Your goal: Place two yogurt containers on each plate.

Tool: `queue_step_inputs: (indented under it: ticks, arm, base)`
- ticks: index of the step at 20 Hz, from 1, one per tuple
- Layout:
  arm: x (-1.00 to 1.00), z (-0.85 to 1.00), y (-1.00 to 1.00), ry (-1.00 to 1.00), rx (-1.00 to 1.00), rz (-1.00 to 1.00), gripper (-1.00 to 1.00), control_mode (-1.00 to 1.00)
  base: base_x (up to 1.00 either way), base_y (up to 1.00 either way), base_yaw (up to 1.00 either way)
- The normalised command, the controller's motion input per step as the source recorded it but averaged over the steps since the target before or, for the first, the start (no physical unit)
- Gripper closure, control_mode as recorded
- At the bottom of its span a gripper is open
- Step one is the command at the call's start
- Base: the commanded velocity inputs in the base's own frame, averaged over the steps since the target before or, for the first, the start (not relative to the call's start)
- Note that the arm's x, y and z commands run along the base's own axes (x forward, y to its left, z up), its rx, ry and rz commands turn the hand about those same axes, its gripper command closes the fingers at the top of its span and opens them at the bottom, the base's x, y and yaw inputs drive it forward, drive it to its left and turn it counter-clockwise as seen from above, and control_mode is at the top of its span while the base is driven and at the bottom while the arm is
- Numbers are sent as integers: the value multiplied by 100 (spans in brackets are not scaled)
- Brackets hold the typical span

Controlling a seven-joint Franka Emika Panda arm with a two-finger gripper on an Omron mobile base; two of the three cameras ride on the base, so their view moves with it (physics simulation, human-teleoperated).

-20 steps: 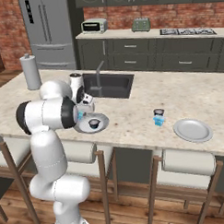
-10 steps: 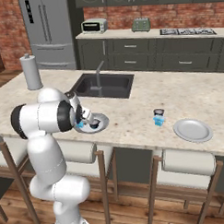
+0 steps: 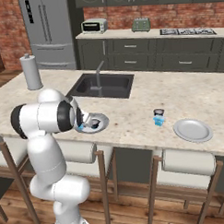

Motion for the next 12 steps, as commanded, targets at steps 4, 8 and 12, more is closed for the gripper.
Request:
queue_step_inputs:
  ticks: [4, 8, 12]
  arm:
    - [15, 0, 0, 1, 0, -3, 100, -100]
    - [20, 0, 0, 1, 0, 0, 100, -100]
    - [15, -7, 0, 2, 0, 0, 100, -100]
  base:
    - [0, 0, 0]
    - [0, 0, 0]
    - [0, 0, 0]
